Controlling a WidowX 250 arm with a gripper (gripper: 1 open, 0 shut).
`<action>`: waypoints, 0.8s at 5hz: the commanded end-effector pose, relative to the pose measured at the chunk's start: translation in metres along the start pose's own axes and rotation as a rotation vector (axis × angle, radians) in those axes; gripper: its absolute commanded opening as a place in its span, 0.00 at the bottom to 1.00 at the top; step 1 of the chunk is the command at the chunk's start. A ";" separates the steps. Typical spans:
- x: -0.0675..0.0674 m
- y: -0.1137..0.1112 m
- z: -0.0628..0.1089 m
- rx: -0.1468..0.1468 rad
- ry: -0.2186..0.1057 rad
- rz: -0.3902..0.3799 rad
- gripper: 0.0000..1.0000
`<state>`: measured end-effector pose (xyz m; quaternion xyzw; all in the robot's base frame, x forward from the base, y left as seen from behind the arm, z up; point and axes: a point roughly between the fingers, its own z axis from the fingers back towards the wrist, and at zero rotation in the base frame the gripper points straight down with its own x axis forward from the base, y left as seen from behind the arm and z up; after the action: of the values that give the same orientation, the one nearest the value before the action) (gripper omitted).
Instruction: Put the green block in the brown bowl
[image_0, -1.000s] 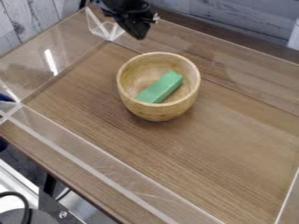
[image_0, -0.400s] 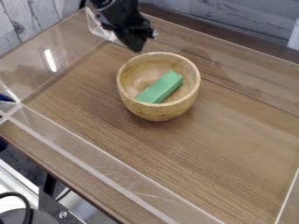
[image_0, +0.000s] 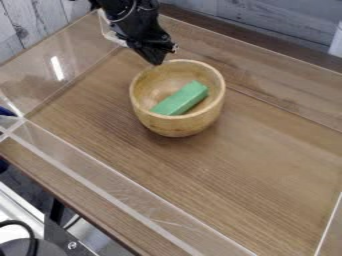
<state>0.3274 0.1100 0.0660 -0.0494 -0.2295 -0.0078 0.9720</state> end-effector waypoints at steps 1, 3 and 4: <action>0.017 0.005 0.007 0.025 -0.013 -0.041 1.00; 0.030 0.010 0.021 0.043 -0.005 -0.050 1.00; 0.034 0.011 0.030 0.050 -0.012 -0.045 1.00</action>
<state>0.3350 0.1183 0.0749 -0.0429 -0.1934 -0.0181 0.9800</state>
